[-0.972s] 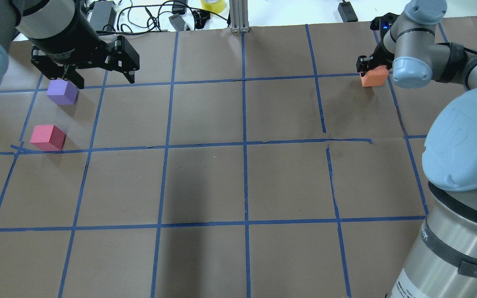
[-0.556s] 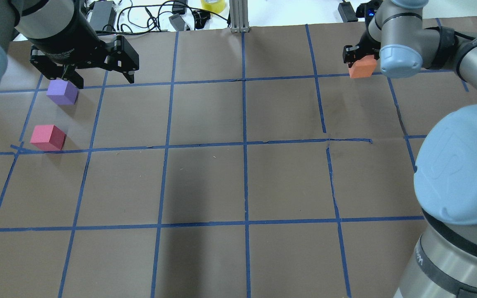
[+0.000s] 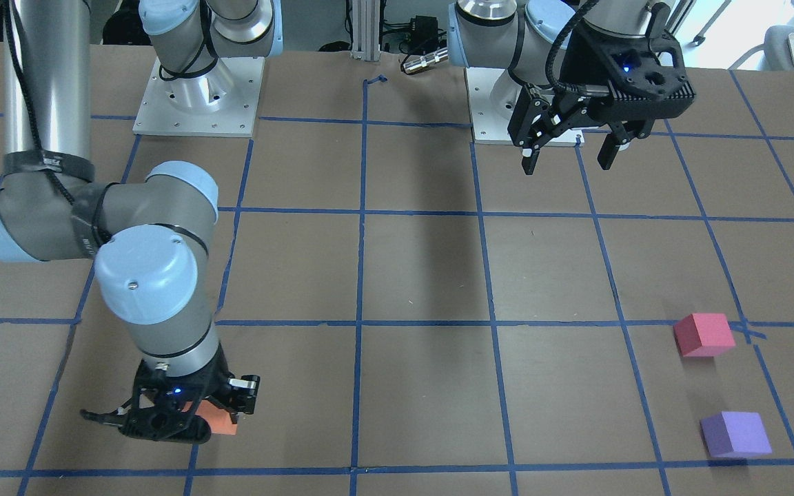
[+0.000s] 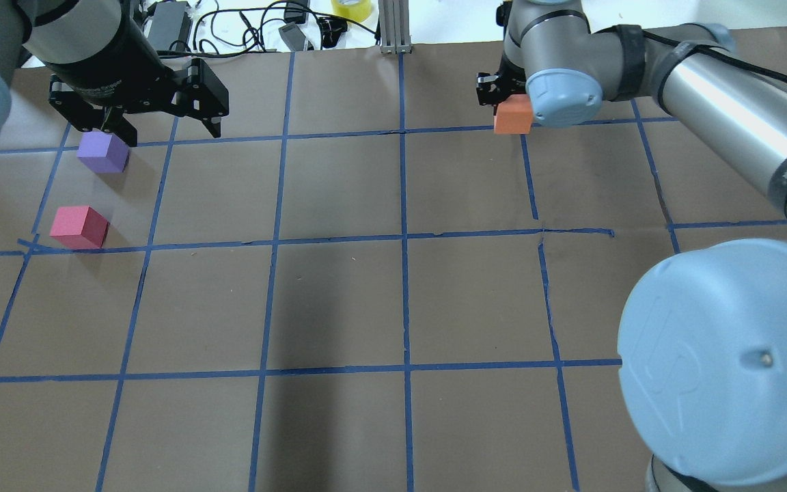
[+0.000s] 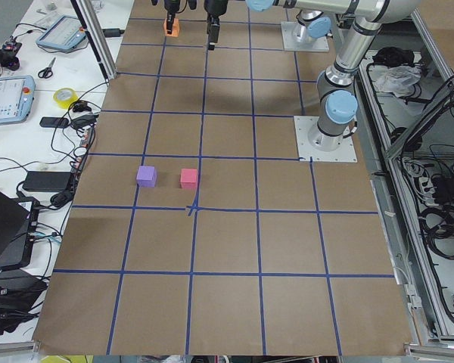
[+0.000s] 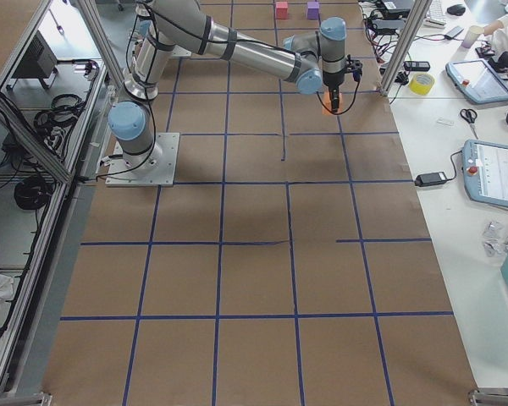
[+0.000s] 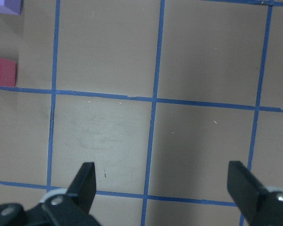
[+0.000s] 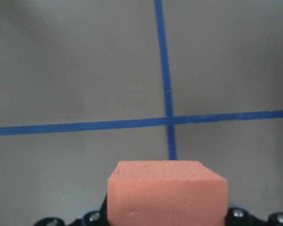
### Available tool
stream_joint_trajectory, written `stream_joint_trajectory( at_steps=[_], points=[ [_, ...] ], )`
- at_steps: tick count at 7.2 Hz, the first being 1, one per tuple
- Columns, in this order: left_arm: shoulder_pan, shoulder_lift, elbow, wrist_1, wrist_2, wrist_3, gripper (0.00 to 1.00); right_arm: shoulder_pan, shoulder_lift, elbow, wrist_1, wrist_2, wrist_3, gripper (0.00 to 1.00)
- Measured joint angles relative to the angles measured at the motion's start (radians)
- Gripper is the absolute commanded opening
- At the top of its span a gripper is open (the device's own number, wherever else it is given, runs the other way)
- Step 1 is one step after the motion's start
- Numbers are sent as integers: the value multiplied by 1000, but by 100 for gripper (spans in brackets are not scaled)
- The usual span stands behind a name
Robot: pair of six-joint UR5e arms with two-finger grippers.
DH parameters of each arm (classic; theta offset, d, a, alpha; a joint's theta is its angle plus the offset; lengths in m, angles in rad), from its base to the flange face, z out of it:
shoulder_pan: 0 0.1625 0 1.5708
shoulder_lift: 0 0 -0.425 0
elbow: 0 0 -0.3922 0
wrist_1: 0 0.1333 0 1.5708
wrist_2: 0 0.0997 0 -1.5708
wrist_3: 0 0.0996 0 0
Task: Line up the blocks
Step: 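Carry the orange cube with the right gripper toward the table center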
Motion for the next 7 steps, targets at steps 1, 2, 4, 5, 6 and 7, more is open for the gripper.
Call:
stream_joint_trajectory(
  at_steps=[1,2,4,5,6,7],
  points=[
    [0,1,0,-1,0,0,100,50,12,-8,8,4,77,0],
    [0,1,0,-2,1,0,100,95,31,-22,12,6,117,0],
    [0,1,1,-2,1,0,100,180,91,-68,12,5,156,1],
    [0,1,1,-2,1,0,100,212,123,-92,10,4,160,8],
    [0,1,1,-2,1,0,100,232,149,-107,6,6,156,21],
    [0,1,1,-2,1,0,100,246,171,-114,-1,7,150,41]
  ],
)
